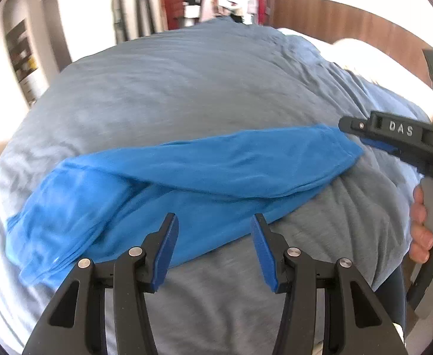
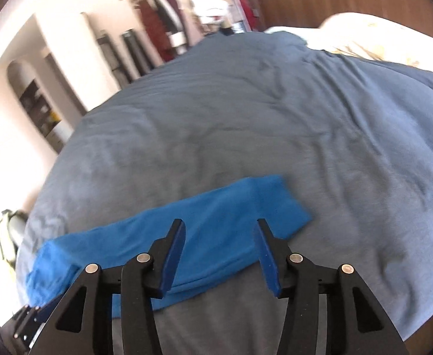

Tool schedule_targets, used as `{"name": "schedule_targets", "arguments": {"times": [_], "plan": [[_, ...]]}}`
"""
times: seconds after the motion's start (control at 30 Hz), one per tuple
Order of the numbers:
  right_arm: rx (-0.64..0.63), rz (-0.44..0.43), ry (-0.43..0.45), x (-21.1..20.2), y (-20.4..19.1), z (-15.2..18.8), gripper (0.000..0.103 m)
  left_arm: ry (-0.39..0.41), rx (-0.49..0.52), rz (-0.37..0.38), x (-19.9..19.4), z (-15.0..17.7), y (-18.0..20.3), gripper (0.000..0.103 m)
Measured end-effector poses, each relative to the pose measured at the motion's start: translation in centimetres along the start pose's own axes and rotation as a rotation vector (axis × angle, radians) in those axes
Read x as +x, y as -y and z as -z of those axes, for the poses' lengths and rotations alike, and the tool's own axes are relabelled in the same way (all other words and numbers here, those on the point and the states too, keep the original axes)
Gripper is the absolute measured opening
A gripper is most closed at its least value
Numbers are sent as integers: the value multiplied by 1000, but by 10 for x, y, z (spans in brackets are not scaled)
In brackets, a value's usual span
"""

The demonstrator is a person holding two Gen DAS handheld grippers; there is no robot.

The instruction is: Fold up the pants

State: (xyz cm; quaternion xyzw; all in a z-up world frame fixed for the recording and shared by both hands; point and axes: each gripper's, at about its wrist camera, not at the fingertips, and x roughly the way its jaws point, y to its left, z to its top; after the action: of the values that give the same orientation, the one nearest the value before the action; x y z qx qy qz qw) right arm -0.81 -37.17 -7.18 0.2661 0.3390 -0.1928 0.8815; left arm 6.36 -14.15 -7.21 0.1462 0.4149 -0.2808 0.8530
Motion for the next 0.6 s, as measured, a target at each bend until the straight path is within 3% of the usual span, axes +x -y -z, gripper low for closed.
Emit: {"name": "schedule_targets", "arguments": {"times": [0.13,0.37,0.6], "plan": [[-36,-65,-17,-2,-41,19,49,8,-87,-29,-18,19,-40,50],[-131,-164,-142,7,-115,61,49,29,-210,-90,-44,54,-104,50],[-243,-167,-192,11,-165,88,49,47,-291,-122,-61,80,-146,50]]}}
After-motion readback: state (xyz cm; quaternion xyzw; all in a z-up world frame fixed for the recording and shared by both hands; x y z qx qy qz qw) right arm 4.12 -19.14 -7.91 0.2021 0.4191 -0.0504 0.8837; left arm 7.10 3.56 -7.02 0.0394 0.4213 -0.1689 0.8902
